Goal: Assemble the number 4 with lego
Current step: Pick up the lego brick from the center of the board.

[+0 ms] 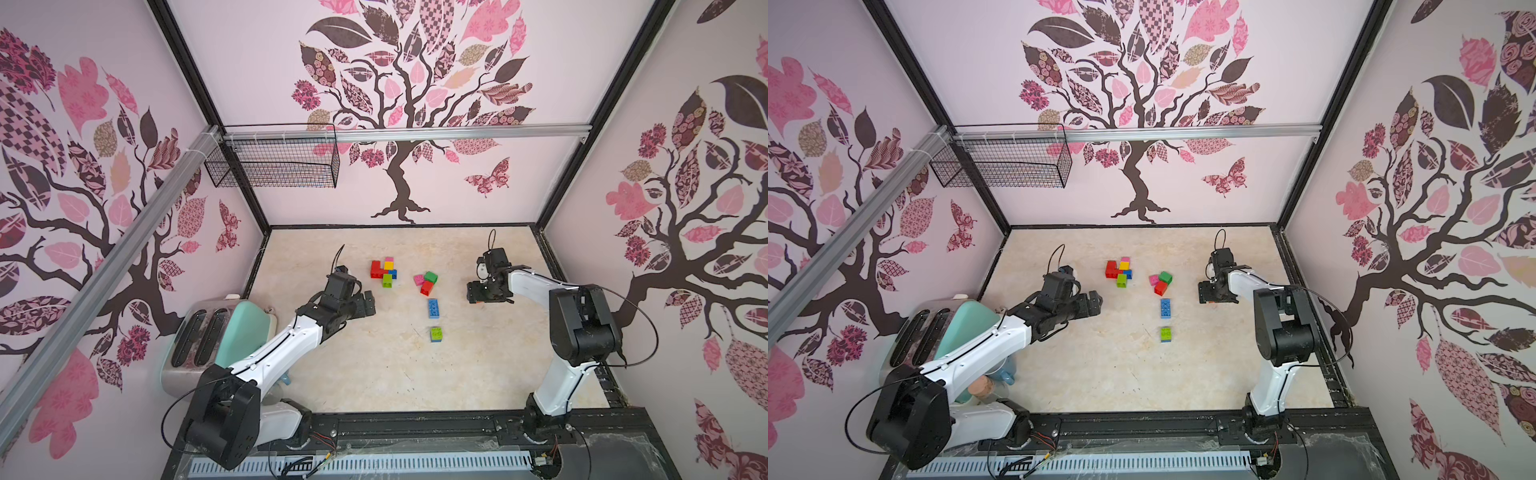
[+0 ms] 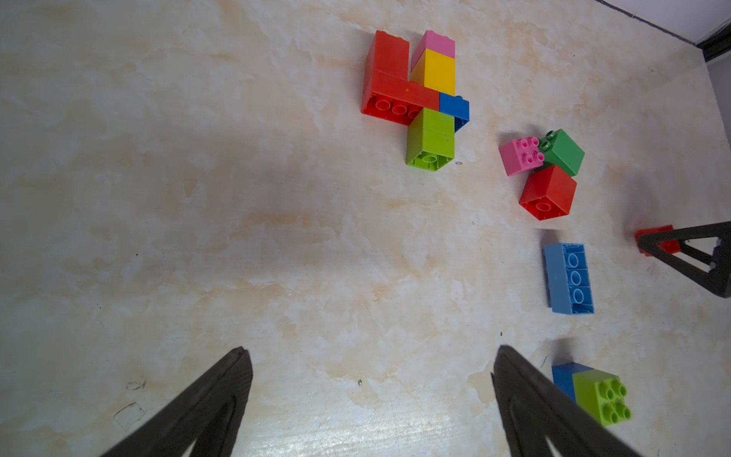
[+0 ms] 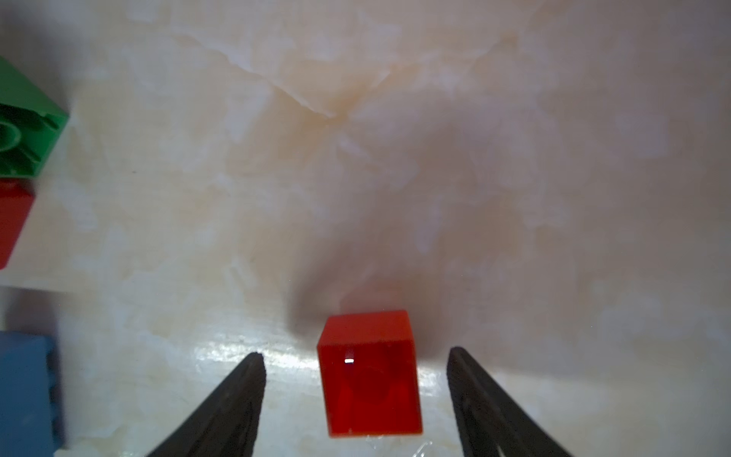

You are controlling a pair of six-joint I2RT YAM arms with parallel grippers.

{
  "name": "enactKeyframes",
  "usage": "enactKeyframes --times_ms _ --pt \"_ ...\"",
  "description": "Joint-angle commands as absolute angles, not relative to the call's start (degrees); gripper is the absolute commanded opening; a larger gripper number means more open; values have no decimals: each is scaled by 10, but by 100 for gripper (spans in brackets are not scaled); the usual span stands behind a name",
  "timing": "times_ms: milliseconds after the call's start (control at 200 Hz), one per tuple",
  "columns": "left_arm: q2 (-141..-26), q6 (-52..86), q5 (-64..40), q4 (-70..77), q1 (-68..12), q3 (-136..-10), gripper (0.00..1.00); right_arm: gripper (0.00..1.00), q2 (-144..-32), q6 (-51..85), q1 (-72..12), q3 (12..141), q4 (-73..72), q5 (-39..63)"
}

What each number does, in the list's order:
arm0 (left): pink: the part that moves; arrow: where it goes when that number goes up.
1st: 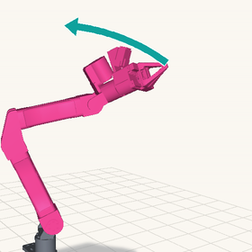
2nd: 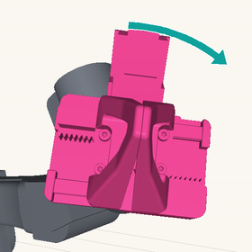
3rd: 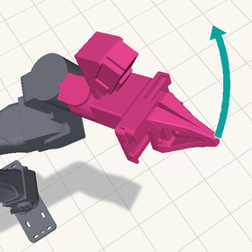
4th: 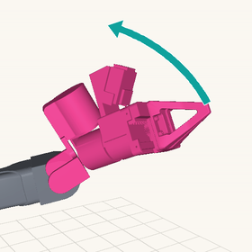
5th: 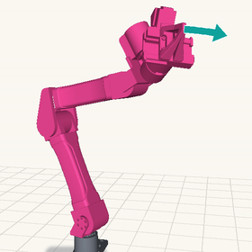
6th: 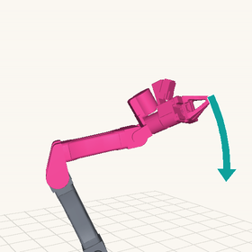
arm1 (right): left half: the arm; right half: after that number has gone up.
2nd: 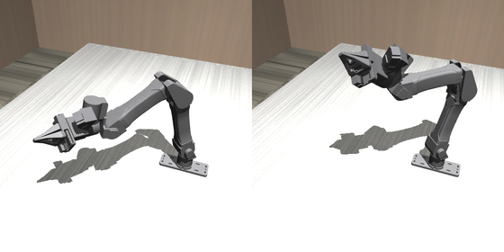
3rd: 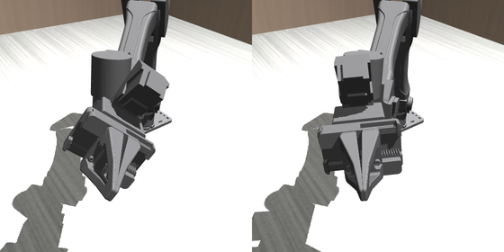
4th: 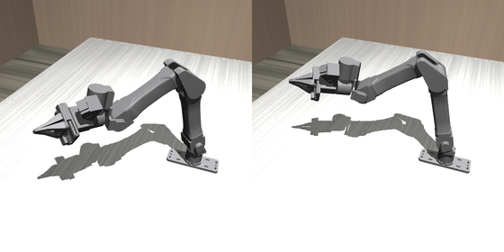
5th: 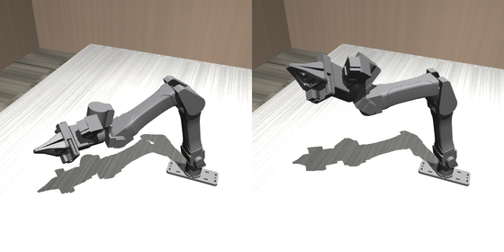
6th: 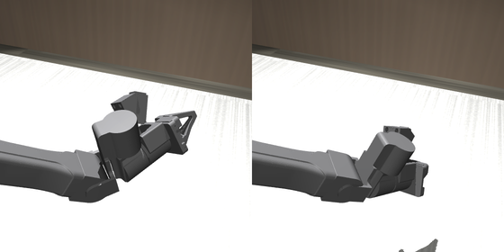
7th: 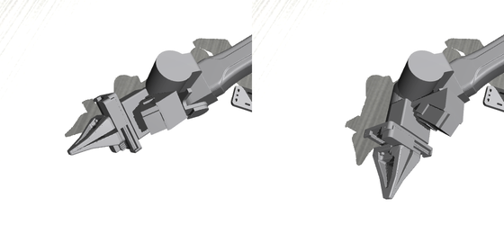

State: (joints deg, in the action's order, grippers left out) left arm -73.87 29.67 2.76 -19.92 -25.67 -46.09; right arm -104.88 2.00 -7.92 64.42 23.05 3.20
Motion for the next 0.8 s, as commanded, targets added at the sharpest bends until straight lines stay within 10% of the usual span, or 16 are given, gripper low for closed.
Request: enactKeyframes --times_ms 0,795 --pt "-743 288 24 -204 -260 -488 98 69 -1069 -2 -81 667 258 28" --pt "-757 284 24 -221 -260 -498 98 33 -1086 -8 -108 667 213 -55"
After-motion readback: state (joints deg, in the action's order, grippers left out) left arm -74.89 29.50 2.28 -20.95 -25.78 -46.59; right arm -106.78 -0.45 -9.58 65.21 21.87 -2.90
